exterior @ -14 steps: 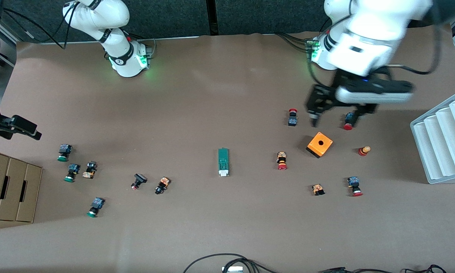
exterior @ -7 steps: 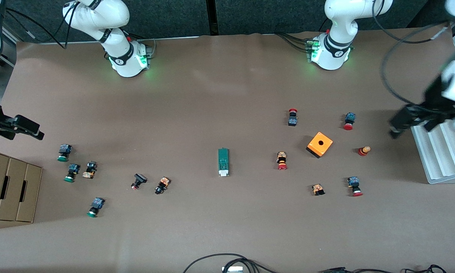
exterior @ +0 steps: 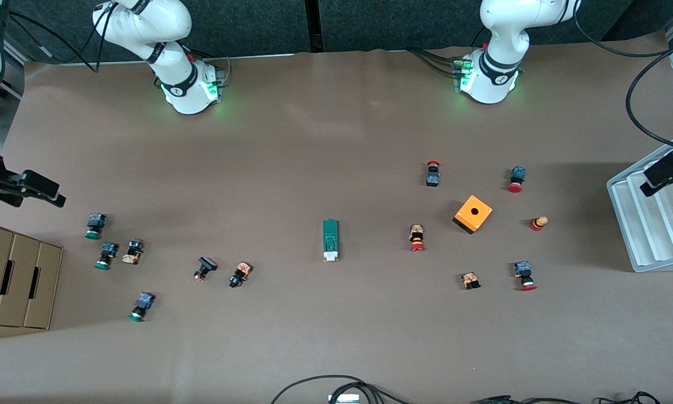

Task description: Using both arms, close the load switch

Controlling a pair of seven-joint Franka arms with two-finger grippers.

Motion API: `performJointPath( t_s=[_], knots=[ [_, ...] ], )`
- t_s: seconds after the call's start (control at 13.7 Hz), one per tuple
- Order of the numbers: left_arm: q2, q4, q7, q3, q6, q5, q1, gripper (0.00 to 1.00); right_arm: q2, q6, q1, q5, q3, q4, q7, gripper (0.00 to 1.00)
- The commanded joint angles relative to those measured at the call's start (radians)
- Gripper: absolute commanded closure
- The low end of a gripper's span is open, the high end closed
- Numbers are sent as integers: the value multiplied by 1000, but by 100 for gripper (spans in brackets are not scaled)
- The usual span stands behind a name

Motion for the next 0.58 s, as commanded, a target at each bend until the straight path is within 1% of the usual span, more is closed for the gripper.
performJointPath(
  t_s=[0.0, 0.22, 0.36, 0.51],
  knots=[
    [-11, -2, 20, -4, -18, -9, 3, 0, 5, 2, 6, -24, -3, 16, -4, 1],
    [5, 1, 24, -4, -9, -8, -3, 0, 5, 2, 8, -24, -3, 16, -4, 1],
    [3, 1, 75, -2, -6, -13, -1, 0, 4, 2, 8, -24, -1, 16, -4, 0],
    [2, 3, 78, -2, -15, -11, 0, 0, 5, 2, 6, -24, -3, 16, -6, 0]
  ],
)
